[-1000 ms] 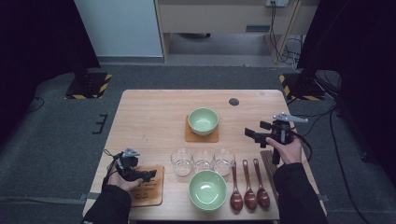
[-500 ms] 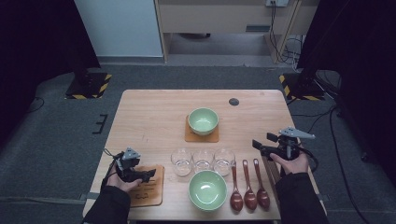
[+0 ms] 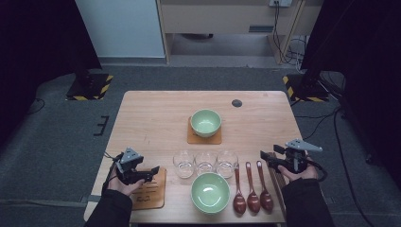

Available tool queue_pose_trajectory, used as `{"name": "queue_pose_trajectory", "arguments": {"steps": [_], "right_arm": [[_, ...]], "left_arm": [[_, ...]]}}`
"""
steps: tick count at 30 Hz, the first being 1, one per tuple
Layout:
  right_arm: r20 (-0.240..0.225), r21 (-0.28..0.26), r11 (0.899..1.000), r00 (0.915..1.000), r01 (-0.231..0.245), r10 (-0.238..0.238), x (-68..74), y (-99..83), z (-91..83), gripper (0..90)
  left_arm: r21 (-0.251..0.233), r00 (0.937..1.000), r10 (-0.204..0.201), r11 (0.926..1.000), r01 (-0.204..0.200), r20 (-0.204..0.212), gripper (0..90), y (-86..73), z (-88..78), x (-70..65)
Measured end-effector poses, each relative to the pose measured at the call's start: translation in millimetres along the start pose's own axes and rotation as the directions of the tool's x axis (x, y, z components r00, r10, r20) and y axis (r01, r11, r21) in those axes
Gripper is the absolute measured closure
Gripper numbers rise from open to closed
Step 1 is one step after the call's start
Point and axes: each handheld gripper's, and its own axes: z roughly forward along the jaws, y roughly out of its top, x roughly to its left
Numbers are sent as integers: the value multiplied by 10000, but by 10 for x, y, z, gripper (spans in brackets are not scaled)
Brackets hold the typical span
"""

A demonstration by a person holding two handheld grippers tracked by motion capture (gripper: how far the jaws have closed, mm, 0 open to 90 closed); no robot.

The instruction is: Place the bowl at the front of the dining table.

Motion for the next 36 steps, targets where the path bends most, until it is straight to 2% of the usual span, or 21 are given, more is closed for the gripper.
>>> {"name": "queue_pose_trajectory", "arguments": {"steps": [4,12,18,36], "right_arm": [[338,346,9984,9984,437,-449,52,-69,-26,371],[373,796,9967,9992,128,-158,135,-215,-47,420],[514,883,9961,9987,-37,-8,143,-291,-110,436],[730,1999,9798,9972,41,-190,276,-449,-104,477]], "left_arm": [[-201,10000,-14,9998,14,-18,205,11,-10,-9],[-371,9999,142,9992,-143,-22,212,22,-18,-26],[-457,9999,150,9988,-149,12,212,29,-22,-32],[-623,9999,124,9980,-119,73,219,38,-30,-36]]}}
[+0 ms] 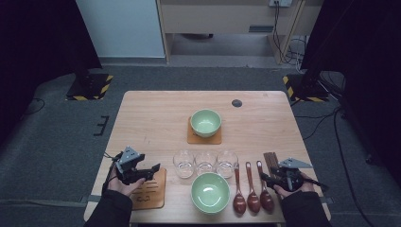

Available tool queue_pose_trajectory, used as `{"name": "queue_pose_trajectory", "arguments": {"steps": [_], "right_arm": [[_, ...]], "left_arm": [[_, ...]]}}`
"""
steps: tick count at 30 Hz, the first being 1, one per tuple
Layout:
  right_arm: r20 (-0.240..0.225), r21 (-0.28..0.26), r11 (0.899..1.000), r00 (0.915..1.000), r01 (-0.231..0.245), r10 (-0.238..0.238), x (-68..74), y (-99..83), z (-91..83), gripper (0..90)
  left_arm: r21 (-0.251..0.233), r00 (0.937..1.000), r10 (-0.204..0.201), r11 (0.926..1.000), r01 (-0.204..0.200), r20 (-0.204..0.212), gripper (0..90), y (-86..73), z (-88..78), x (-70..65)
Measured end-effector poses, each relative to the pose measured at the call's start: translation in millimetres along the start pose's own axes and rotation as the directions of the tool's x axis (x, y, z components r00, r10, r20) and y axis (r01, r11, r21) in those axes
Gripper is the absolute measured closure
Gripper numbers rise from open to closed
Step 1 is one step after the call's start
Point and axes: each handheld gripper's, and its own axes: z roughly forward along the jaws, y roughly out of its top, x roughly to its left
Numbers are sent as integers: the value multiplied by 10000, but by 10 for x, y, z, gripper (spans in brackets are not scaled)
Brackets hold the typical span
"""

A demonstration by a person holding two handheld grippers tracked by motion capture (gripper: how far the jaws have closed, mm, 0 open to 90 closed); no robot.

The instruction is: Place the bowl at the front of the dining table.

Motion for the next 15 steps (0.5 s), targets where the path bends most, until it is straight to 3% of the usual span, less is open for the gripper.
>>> {"name": "queue_pose_trajectory", "arguments": {"steps": [15], "right_arm": [[79,449,9989,9999,-121,118,24,-85,-32,484]], "left_arm": [[143,9999,41,9999,-39,-123,229,0,13,-14]]}}
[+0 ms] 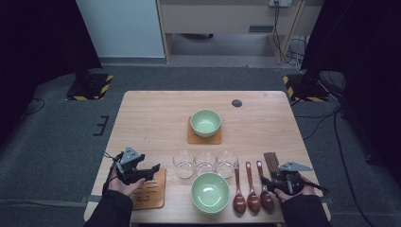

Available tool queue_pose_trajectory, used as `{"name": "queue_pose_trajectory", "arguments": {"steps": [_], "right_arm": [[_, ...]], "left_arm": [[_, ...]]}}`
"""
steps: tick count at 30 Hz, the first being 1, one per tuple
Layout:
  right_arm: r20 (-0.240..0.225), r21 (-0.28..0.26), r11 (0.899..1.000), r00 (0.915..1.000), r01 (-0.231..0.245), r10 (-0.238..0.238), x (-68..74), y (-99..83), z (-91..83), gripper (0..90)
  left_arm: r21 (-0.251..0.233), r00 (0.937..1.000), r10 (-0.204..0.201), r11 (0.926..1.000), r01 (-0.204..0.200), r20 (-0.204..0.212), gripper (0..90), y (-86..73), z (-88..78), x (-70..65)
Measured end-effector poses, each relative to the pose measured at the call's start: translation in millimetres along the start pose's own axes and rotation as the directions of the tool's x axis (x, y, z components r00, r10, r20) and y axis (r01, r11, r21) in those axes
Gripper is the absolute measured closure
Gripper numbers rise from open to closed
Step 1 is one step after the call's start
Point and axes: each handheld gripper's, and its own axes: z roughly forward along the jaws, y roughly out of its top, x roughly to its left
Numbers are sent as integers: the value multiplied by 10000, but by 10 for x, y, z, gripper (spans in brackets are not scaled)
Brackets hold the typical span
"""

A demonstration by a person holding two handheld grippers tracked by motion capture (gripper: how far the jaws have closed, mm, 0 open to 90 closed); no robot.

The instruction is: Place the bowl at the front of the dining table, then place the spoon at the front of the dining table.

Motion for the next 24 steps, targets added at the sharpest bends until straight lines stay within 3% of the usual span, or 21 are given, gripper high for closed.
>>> {"name": "queue_pose_trajectory", "arguments": {"steps": [11,24], "right_arm": [[76,698,9976,10000,-3,-2,36,-22,76,526],[256,1474,9884,9988,366,-408,105,1,169,605]], "left_arm": [[-18,10000,-23,10000,23,14,233,1,0,5],[-160,10000,-9,9999,9,19,246,19,-1,-2]]}}
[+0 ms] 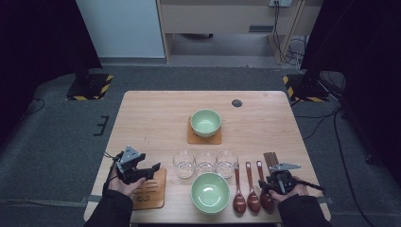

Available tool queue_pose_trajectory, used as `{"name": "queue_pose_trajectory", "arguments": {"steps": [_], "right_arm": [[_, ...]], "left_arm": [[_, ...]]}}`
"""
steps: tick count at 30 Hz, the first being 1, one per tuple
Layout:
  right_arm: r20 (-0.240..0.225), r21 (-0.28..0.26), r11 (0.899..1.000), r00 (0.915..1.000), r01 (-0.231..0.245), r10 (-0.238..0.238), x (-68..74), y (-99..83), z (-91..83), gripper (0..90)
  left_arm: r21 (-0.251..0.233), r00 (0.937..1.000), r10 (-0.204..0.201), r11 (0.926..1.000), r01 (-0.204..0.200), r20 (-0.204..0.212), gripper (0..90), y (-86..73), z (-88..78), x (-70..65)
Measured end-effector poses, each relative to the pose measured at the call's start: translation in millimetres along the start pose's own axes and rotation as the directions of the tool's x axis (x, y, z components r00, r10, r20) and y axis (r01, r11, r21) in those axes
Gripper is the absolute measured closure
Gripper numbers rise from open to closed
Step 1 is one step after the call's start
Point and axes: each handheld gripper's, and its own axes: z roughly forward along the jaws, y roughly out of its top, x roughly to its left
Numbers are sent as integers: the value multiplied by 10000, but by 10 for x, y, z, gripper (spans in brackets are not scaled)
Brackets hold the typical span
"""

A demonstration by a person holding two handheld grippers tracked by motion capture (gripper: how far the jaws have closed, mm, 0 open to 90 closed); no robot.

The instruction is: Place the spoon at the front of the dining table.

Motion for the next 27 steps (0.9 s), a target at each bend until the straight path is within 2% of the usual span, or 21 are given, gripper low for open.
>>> {"name": "queue_pose_trajectory", "arguments": {"steps": [12,27], "right_arm": [[216,650,9979,9998,10,-24,30,32,74,666],[699,808,9967,9976,-69,13,83,54,90,717]], "left_arm": [[22,10000,70,10000,-70,16,247,8,8,-10],[56,10000,58,10000,-58,54,249,7,17,-11]]}}
